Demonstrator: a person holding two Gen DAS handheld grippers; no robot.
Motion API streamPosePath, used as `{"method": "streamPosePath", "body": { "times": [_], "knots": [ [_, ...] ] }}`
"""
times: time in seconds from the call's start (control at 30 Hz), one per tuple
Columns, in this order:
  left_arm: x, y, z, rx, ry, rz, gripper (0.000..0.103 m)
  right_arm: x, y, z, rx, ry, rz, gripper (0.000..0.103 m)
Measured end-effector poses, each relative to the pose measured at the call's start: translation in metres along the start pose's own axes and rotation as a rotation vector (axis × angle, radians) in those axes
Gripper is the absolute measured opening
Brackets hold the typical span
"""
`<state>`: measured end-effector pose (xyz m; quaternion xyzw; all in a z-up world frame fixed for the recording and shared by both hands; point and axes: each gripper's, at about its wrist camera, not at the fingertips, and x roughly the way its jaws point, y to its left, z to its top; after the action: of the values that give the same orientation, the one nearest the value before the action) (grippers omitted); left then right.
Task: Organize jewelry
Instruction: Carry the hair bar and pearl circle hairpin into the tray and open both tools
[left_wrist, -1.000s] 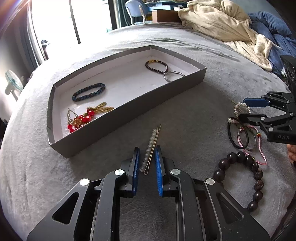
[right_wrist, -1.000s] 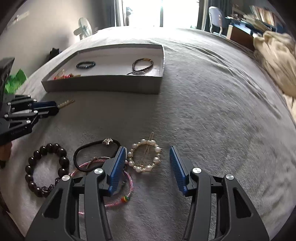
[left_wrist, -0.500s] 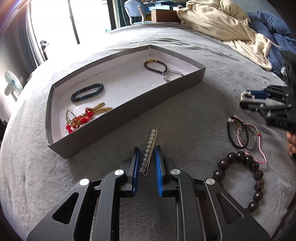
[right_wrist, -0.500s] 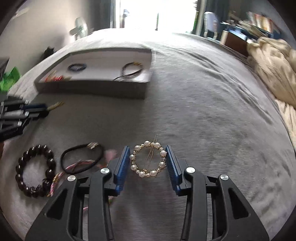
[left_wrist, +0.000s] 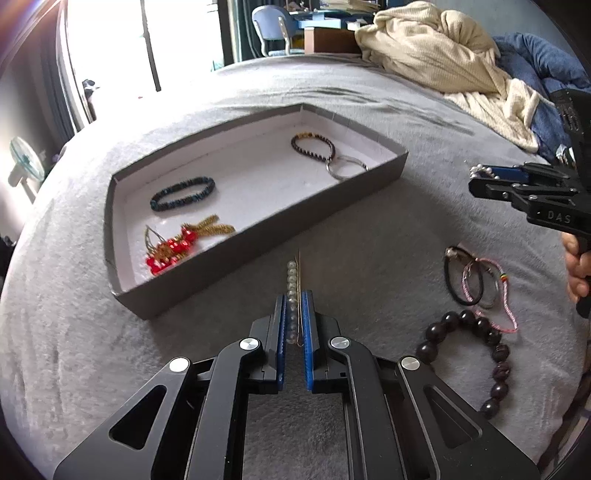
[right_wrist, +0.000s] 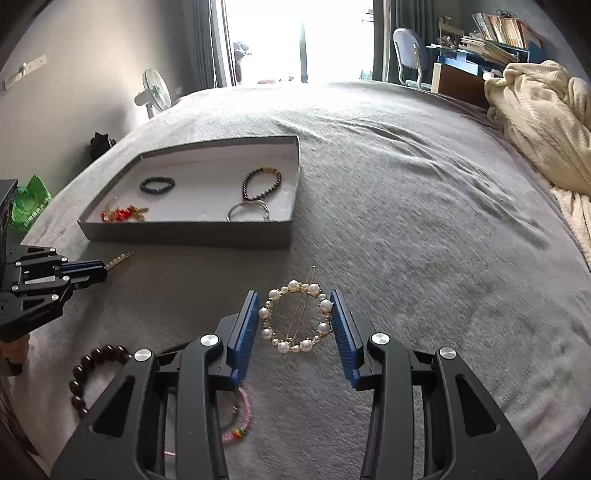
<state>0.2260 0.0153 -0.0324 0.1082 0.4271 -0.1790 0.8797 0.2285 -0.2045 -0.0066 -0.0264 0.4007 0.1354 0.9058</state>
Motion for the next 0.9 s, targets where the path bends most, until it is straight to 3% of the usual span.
{"method": "streamPosePath", "body": {
  "times": [0.4,0.9],
  "knots": [
    [-0.026,0.022,0.023,-0.086,-0.071,-0.007,0.009,0.009,0.024,0.043,-0.035,-0.023,0.072,0.039],
    [0.008,0.040,0.068,-0.151,-0.059,-0.001,0.009,0.069,0.063,0.094,-0.078,0.013,0.134,0.039]
  ]
}}
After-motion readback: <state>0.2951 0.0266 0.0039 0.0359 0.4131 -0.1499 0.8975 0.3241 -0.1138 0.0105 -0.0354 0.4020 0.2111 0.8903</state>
